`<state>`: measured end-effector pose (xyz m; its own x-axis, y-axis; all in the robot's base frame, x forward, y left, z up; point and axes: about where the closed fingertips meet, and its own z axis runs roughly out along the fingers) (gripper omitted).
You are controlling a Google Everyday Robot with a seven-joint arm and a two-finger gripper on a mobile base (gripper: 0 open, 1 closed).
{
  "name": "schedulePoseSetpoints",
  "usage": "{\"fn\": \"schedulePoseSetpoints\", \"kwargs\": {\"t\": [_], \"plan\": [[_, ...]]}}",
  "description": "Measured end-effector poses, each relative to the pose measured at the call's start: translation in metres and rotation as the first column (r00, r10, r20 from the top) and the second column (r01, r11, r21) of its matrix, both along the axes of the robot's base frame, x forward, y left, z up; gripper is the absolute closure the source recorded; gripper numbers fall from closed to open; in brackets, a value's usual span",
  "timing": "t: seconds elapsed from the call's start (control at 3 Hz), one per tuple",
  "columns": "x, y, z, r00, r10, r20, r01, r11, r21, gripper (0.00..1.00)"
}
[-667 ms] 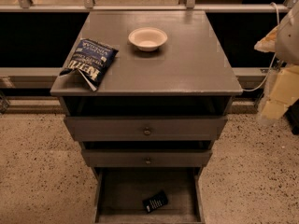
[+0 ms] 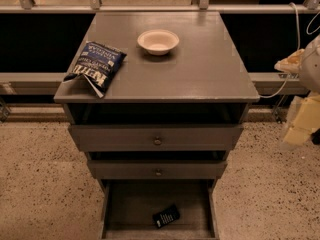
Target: Pick rxbar blueberry from bottom drawer and place on counter
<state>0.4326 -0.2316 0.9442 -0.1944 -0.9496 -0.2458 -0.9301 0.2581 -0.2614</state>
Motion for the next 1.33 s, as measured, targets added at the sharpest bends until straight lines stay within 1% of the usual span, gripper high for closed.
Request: {"fn": "schedulePoseSetpoints", "kwargs": {"t": [0.33, 0.67, 1.0, 1.33], "plan": [[0.000, 0.000, 0.000, 1.0000, 0.000, 0.000, 0.000, 1.000, 0.000, 0.00], [0.011, 0.019, -0.033, 0.9955, 0.090, -0.027, -0.092, 0.994, -0.055, 0.00], [0.012, 0.055, -0.134, 0.9417, 0.320, -0.104, -0.328, 0.941, -0.078, 0.00], [0.002, 0.053, -0.164, 0.9017, 0.428, -0.057, -0.432, 0.898, -0.086, 0.00]]}}
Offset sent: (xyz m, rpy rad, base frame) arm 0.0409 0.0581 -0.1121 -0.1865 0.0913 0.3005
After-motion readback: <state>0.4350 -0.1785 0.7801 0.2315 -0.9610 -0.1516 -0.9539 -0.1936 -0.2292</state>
